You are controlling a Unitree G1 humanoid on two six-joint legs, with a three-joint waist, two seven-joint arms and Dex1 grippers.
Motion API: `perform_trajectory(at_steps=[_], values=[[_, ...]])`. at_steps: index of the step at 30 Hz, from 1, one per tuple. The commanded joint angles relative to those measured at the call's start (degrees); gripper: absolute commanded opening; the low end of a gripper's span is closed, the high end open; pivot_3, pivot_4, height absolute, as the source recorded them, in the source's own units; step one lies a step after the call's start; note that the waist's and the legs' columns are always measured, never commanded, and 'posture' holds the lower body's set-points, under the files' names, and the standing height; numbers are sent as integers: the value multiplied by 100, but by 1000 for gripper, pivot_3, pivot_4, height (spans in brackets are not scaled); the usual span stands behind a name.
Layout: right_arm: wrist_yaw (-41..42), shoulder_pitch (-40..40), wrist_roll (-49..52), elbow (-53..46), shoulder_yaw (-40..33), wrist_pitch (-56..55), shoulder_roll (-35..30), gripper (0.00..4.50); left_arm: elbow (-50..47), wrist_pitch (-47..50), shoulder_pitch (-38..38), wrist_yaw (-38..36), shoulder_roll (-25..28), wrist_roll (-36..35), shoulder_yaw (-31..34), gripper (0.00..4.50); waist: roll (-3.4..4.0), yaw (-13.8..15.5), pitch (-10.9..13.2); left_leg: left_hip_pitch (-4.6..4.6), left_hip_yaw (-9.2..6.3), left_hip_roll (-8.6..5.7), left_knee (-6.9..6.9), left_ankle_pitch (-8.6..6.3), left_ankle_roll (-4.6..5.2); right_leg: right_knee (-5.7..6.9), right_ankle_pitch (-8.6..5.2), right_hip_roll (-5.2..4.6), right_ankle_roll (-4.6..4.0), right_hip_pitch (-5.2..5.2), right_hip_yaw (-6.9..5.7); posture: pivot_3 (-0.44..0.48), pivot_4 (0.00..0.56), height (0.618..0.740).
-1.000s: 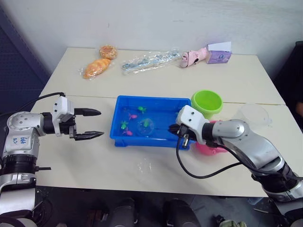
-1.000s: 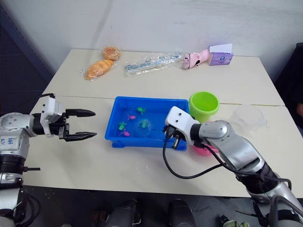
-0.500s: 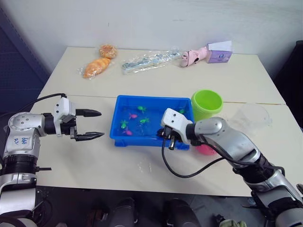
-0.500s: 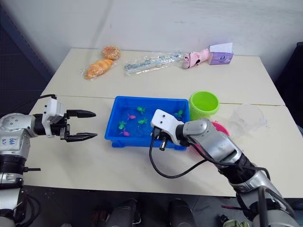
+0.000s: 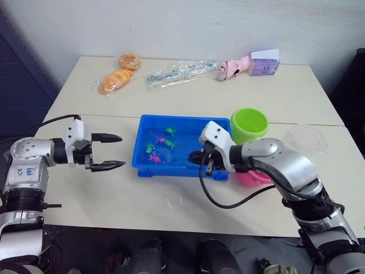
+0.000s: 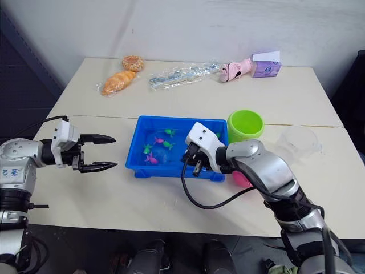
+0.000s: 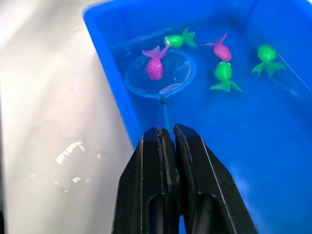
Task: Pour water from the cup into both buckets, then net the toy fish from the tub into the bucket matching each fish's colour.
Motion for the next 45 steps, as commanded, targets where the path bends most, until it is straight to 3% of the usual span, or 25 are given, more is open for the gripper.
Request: perform_trajectory(at_steps=[1, 10, 16, 23, 28, 35, 45], values=[[-117, 200, 769, -543, -1078, 450, 236, 0, -185, 59, -67, -9, 16, -122, 104, 4457, 0, 0, 0, -1, 0, 0, 0, 0, 0, 0, 0, 0, 0, -1, 0, 0, 150, 740], [-179, 831, 1482, -1696, -2661, 1104, -544, 0, -1510, 1262, -465, 257, -392, -877, 30, 4457, -2, 56, -1, -29, -19, -4, 10, -2, 5, -5, 0, -2, 0, -9, -9, 0, 150, 740], [-270, 1792, 2210, -2724, -4322, 1561, -660, 0, -1938, 1812, -746, 413, -902, -1150, -233, 4457, -2, 46, -1, -42, -20, -7, 9, 2, 3, -10, 3, 2, 4, -15, -13, 0, 150, 740], [-702, 3383, 2795, -3830, -6701, 1475, -558, 0, -1818, 2023, -1126, 356, -1707, -1277, -518, 4457, -2, 97, -1, -40, -19, -9, 7, 12, 3, -14, 4, 7, 5, -9, -12, 0, 150, 740], [-879, 4766, 3046, -3968, -7977, 970, -645, 0, -1390, 1851, -1474, 189, -2153, -1117, -744, 4457, -2, 214, -2, -37, -17, -14, 6, 19, 4, -16, 5, 9, 8, -6, -8, 0, 150, 740], [-895, 7087, 2313, -3968, -8272, -700, -552, 0, -953, 1542, -1647, -48, -2419, -914, -930, 4457, 2, 279, -4, -22, -11, -24, 1, 20, 8, -30, 7, 9, 14, 3, 0, 0, 150, 740], [-783, 8369, -628, -3551, -7097, -3903, -104, 0, -703, 1230, -1647, -137, -2528, -735, -968, 4457, 2, 243, -4, 17, 7, -23, -12, 22, 1, -30, 3, 12, 19, 18, 29, 0, 150, 740]])
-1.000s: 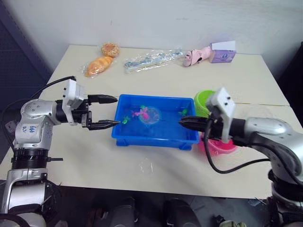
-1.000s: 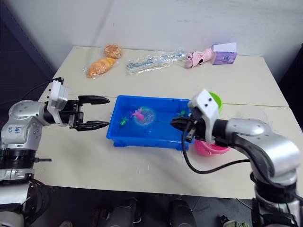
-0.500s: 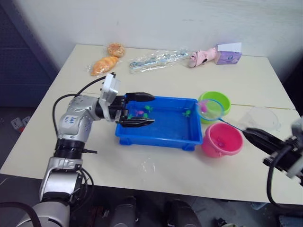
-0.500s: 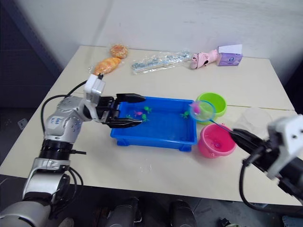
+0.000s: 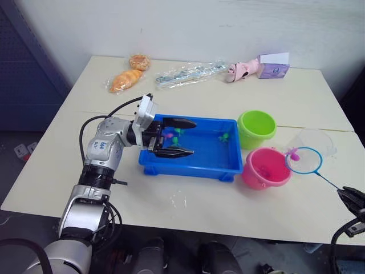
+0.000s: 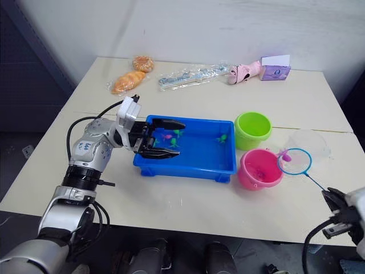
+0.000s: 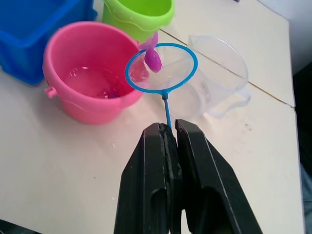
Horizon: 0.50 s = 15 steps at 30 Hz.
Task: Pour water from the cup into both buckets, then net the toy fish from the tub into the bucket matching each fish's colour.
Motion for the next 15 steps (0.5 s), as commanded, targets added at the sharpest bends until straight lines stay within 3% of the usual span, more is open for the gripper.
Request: perform_trajectory(at_steps=[1, 10, 15], values=[[-29, 43, -1002, 11, 258, -1413, 247, 0, 41, -157, -103, -64, -28, 45, 15, 4457, 0, -11, 0, 2, 2, 1, -1, 1, -2, -1, 0, 2, 0, 1, 1, 0, 150, 740], [-268, -128, -2890, 934, 1106, -4180, 441, 0, 118, -328, -27, -51, -31, 124, 30, 4457, 0, -12, 0, 18, 5, 2, -2, 2, -7, -1, 0, 0, 0, 16, 5, 0, 150, 740], [-866, -199, -4108, 1552, 919, -5566, 450, 0, 174, -570, -20, 58, -44, 262, 33, 4457, 0, -8, 0, 24, 4, 1, -2, 1, -8, -6, -1, 1, 1, 25, 3, 0, 150, 740]])
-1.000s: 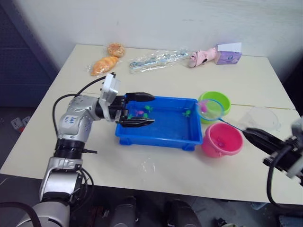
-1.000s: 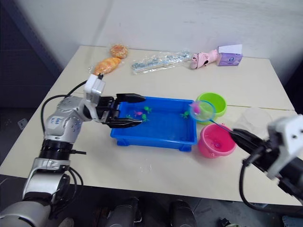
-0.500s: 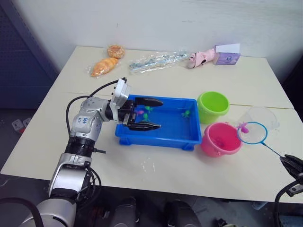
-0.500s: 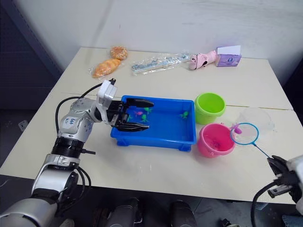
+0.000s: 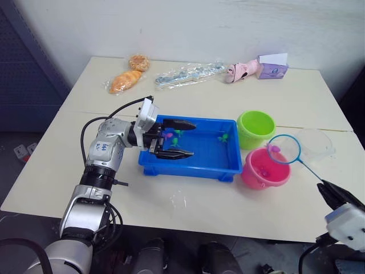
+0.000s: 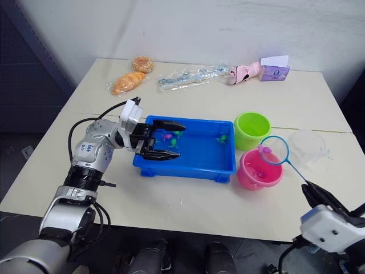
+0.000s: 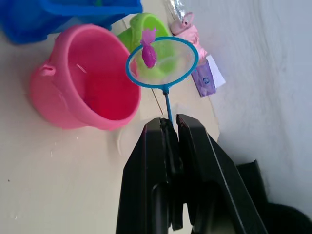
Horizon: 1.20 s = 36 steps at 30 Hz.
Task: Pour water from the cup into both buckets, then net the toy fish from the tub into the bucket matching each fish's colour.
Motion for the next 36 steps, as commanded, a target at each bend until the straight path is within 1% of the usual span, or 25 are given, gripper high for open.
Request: perform_trajectory(at_steps=[1, 4, 6, 7, 9, 11, 13, 15, 17, 19, 22, 24, 27, 29, 31, 34, 36], values=[[-589, -48, -892, 366, -304, -1031, -6, 0, 17, -199, -28, 68, -17, 76, 52, 4457, 0, -1, 0, 2, -1, 0, 0, 0, -1, -2, 0, 0, 0, 3, 0, 0, 150, 740], [-915, -120, -1305, 618, -349, -1532, -32, 0, 24, -233, -32, 61, -30, 85, 39, 4457, 0, -4, 0, 7, -1, 1, 0, -1, -2, -4, 0, 0, 0, 7, 0, 0, 150, 740], [-1042, -124, -1404, 734, -343, -1783, -37, 0, 38, -251, -40, 60, -36, 91, 37, 4457, 0, -7, 0, 7, -1, 2, 0, -1, -3, -4, 0, 1, 0, 9, -1, 0, 150, 740], [-1088, -128, -1374, 749, -338, -1866, -17, 0, 47, -260, -41, 61, -33, 92, 41, 4457, 0, -8, 0, 8, -1, 2, 0, -1, -3, -4, 0, 1, 0, 9, -1, 0, 150, 740], [-1057, -162, -986, 636, -293, -1731, 48, 0, 60, -274, -23, 75, 2, 95, 67, 4457, 0, -9, 0, 9, -1, 2, 0, -1, -3, -4, 0, 1, 0, 11, -1, 0, 150, 740], [-749, -259, 166, 210, 17, -941, -9, 0, 186, -314, 9, 106, 125, 109, 171, 4457, 0, -30, 0, 11, -2, 4, 1, -1, -3, -5, 0, 1, -1, 15, -1, 0, 150, 740], [-574, -471, 1094, -178, 286, -171, -120, 0, 370, -410, 33, 112, 273, 146, 263, 4457, 1, -103, 0, 17, -3, 7, 1, -1, -3, -6, 0, 2, -1, 22, -2, 0, 150, 740], [-493, -825, 1707, -490, 501, 668, -297, 0, 593, -486, 37, 159, 426, 156, 383, 4457, 3, -115, -2, 24, -3, 18, 2, 0, -4, -7, 0, 8, -2, 27, -1, 0, 150, 740], [-491, -1274, 2747, -781, 986, 1847, -565, 0, 832, -556, 46, 262, 597, 163, 563, 4457, 3, -137, -1, 29, -3, 23, 3, -1, -4, -5, -1, 10, -3, 30, -2, 0, 150, 740], [-568, -1831, 3363, -945, 1405, 2770, -821, 0, 977, -585, 60, 417, 712, 164, 707, 4457, 2, -145, -1, 30, -6, 27, 7, -1, -3, -3, 0, 9, -4, 31, -2, 0, 150, 740], [-770, -2597, 3400, -937, 1992, 3934, -1188, 0, 1125, -669, 151, 506, 936, 237, 835, 4457, 2, -94, -1, 26, -14, 26, 8, -5, 3, -2, 0, 7, -5, 30, -7, 0, 150, 740], [-960, -3182, 3934, -862, 2389, 4846, -1219, 0, 1149, -720, 314, 583, 1128, 293, 920, 4457, -1, -82, -3, 8, -16, 22, 10, -6, 6, -2, 0, 4, -5, 17, -9, 0, 150, 740], [-1155, -4114, 4679, -715, 2943, 5966, -1105, 0, 1055, -698, 571, 748, 1330, 287, 1072, 4457, -1, -105, -2, 7, -17, 21, 14, -11, 12, -6, 1, 0, -6, 18, -13, 0, 150, 740], [-1379, -4936, 5071, -395, 3496, 6805, -791, 0, 911, -646, 798, 824, 1460, 239, 1194, 4457, -5, -104, -3, 6, -21, 22, 13, -11, 13, -7, 1, -2, -6, 19, -16, 0, 150, 740], [-1503, -5450, 5329, -179, 3787, 7346, -565, 0, 822, -618, 910, 868, 1518, 223, 1248, 4457, -5, -109, -3, 6, -26, 22, 15, -11, 13, -7, 1, -4, -7, 20, -22, 0, 150, 740], [-1697, -6265, 5161, 419, 4448, 7883, -162, 0, 489, -522, 1128, 1079, 1521, 187, 1323, 4457, -5, -107, -3, 3, -27, 21, 11, -12, 14, -7, 2, -6, -8, 17, -26, 0, 150, 740], [-1800, -6671, 5004, 807, 4737, 8052, 92, 0, 304, -464, 1239, 1213, 1508, 193, 1342, 4457, -5, -109, -3, 2, -25, 17, 12, -13, 15, -5, 2, -12, -9, 14, -25, 0, 150, 740]])
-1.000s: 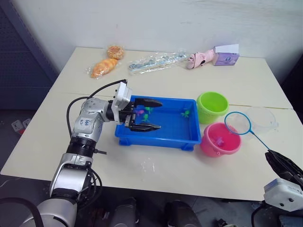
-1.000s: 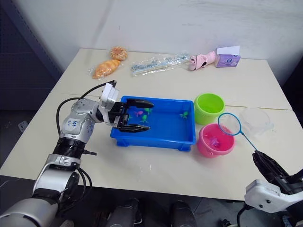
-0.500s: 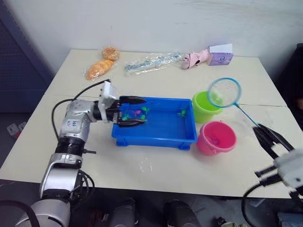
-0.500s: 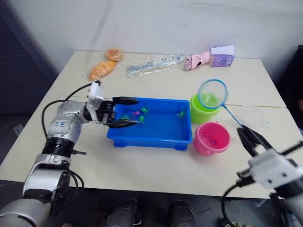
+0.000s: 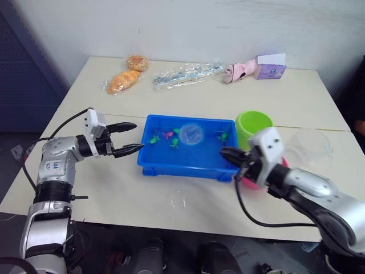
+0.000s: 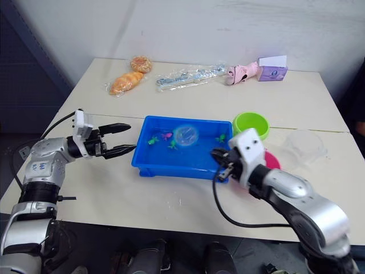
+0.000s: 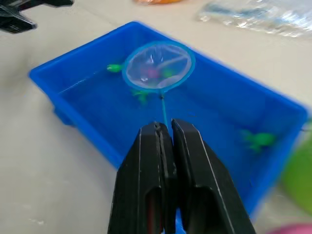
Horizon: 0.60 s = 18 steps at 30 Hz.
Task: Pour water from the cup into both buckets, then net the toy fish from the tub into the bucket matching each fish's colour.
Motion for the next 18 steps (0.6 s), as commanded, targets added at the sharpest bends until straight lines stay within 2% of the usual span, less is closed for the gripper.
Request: perform_trajectory(at_steps=[1, 6, 18], values=[[-188, -538, -228, 531, 426, 234, 356, 0, -522, 94, 121, 231, 8, -87, 117, 4457, 0, 13, 0, -4, -2, -3, 0, 0, 0, 3, 0, -2, 0, -3, -1, 0, 150, 740], [-180, -1005, -540, 1183, 782, 320, 684, 0, -832, 251, 294, 456, 34, -93, 151, 4457, 0, -2, 0, -9, 2, -15, -4, -4, 7, 17, 0, -12, 0, -8, -1, 0, 150, 740], [-177, -1327, -831, 1551, 811, 781, 866, 0, -902, 380, 306, 503, 164, -87, 204, 4457, 0, -121, 0, -11, 2, -16, -9, -5, 8, 18, 0, -13, 0, -12, -4, 0, 150, 740]])
